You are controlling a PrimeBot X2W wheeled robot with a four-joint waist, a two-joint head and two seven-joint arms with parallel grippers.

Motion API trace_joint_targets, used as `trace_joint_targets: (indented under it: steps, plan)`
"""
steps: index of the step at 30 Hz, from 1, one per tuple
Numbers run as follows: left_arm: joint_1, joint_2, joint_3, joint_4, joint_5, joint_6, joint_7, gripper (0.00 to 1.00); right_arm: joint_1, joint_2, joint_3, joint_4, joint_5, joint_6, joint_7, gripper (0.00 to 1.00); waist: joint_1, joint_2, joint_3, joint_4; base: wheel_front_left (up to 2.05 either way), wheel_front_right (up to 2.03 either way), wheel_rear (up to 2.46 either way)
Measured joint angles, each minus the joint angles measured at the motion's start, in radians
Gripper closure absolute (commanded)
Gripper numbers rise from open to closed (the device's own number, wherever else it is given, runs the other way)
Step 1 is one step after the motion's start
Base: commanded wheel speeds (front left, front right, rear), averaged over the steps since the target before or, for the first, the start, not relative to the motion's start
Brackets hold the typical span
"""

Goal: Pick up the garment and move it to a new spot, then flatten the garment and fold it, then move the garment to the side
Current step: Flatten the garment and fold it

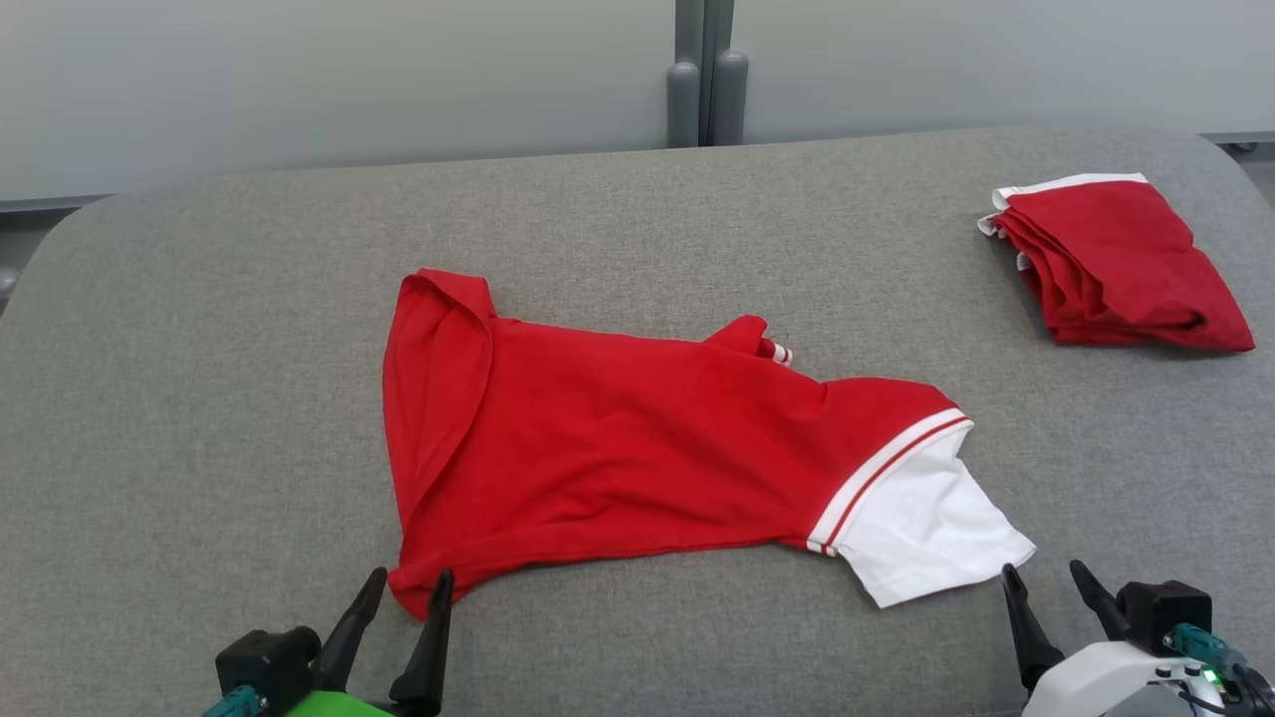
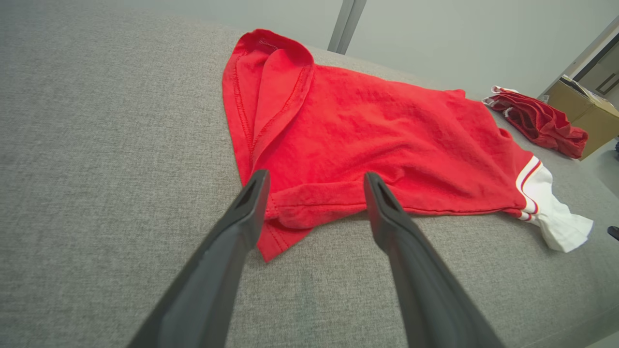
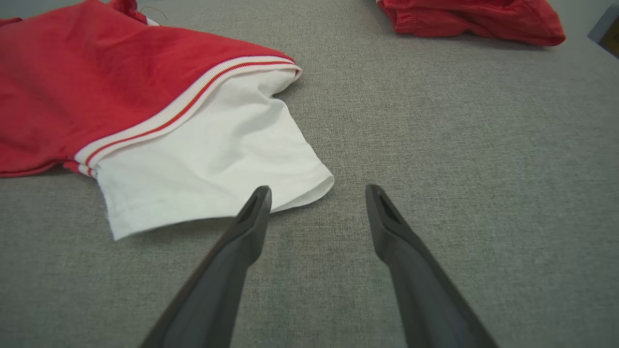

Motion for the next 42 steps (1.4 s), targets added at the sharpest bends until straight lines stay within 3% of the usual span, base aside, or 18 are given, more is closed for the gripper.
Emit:
trace_joint_targets:
  steps: [7,13,19,20,23,25,26,27,42]
  plan:
    - [-0.005,-0.001,0.0,0.009,0.0,-0.007,0.0,0.0,-0.059,0.053,-0.023,0.058,0.049,0.0,0.0,0.0,0.0,0.0,0.007,0.001,0.0,0.0,0.0]
    - [-0.021,-0.004,-0.001,0.012,0.0,-0.007,0.0,0.0,-0.073,0.051,-0.047,0.122,0.068,-0.007,0.0,0.0,0.0,0.0,0.012,0.009,0.0,0.0,0.0]
    - [-0.024,-0.004,0.002,0.015,0.001,-0.007,0.0,0.0,-0.12,0.053,-0.053,0.168,0.069,-0.009,-0.002,0.07,0.0,0.0,0.021,0.017,0.0,0.0,0.0]
    - [-0.025,-0.004,0.002,0.015,0.001,-0.007,0.0,0.0,-0.126,0.053,-0.054,0.175,0.073,-0.009,-0.002,0.13,0.0,0.0,0.024,0.018,0.0,0.0,0.0]
    - [-0.029,-0.004,0.004,0.015,0.001,-0.007,0.0,0.0,-0.14,0.056,-0.053,0.196,0.077,-0.007,-0.003,0.52,0.0,0.0,0.03,0.022,0.0,0.0,0.0]
    - [-0.033,-0.004,0.004,0.015,0.002,-0.007,0.0,0.0,-0.148,0.058,-0.05,0.208,0.078,0.0,-0.003,0.58,0.0,0.0,0.034,0.024,0.0,0.0,0.0]
    - [-0.037,-0.004,0.004,0.015,0.002,-0.007,0.0,0.0,-0.152,0.058,-0.048,0.215,0.078,0.003,-0.003,0.73,0.0,0.0,0.035,0.025,0.0,0.0,0.0]
    - [-0.041,-0.004,0.005,0.015,0.002,-0.007,0.0,0.0,-0.154,0.059,-0.045,0.221,0.079,0.007,-0.003,0.97,0.0,0.0,0.036,0.026,0.0,0.0,0.0]
    - [-0.076,0.006,-0.014,0.083,0.003,-0.017,0.053,0.0,-0.195,0.061,-0.029,0.28,0.085,0.044,-0.02,1.0,0.0,0.0,0.04,0.003,0.0,0.0,0.0]
